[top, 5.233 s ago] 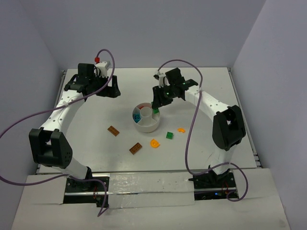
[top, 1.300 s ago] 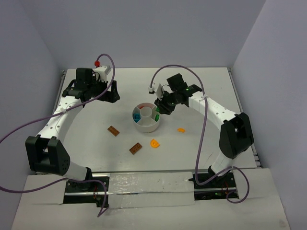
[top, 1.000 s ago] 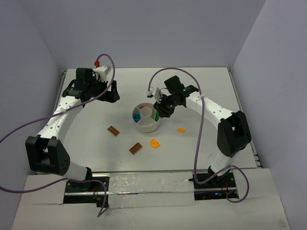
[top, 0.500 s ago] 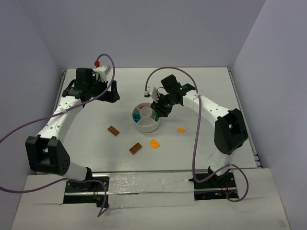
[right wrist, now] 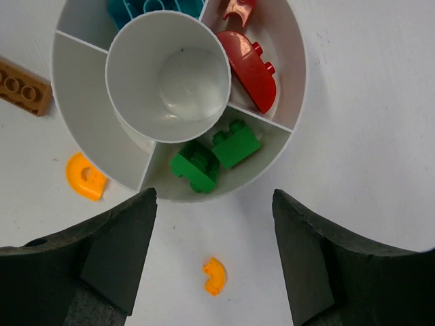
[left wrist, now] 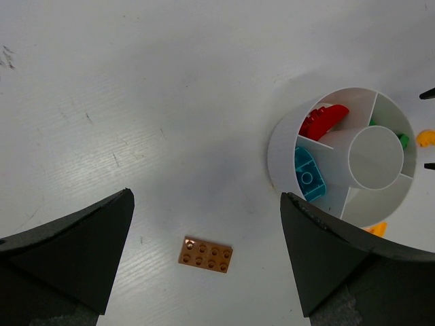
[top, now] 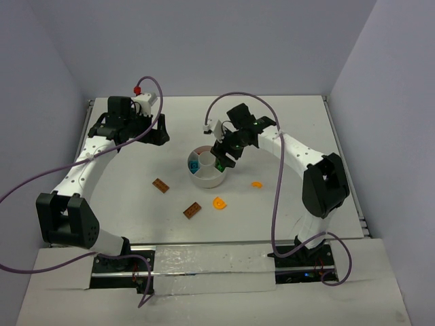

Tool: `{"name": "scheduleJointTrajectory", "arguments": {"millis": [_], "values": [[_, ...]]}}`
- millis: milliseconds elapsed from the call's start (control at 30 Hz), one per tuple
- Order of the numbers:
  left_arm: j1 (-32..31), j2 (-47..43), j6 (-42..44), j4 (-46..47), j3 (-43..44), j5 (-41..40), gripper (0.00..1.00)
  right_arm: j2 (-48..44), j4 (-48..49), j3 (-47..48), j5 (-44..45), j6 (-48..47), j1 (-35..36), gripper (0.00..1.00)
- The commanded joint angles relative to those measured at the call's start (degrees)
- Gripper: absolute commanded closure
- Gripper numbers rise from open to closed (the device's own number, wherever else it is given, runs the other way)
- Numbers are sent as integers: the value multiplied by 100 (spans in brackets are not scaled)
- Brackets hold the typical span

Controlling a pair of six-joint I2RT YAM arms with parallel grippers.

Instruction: Sort the legos into containers by color

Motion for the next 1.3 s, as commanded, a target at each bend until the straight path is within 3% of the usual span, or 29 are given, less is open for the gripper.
{"name": "scheduleJointTrajectory", "arguments": {"millis": [0,200,333,433,567,700,833,1067,1267], "values": [[42,-137,34,189,134,12,1,-552,83,276,-224,399,-12,24],[68,-291,552,-228,-245,-76,1,-814,300,152,-113,907,-237,23],[185,-694,2161,-1010,-813,520,4,-790,288,88,-171,1363,-714,21],[366,-1095,3449,-1137,-1536,1109,8,-675,227,148,-270,1674,-1118,19],[388,-1585,5524,-1059,-2188,1446,7,-523,131,212,-331,2029,-1646,19],[385,-1468,7846,-1568,-2457,1663,7,-453,75,187,-326,2209,-2000,18],[385,-944,8981,-1950,-2359,1798,12,-521,74,24,-267,2229,-2212,18],[369,-26,10185,-2361,-1743,1915,15,-715,66,-238,-17,2056,-2342,18],[197,467,10515,-2289,-1544,1612,19,-761,55,-343,114,1956,-2418,18]]}}
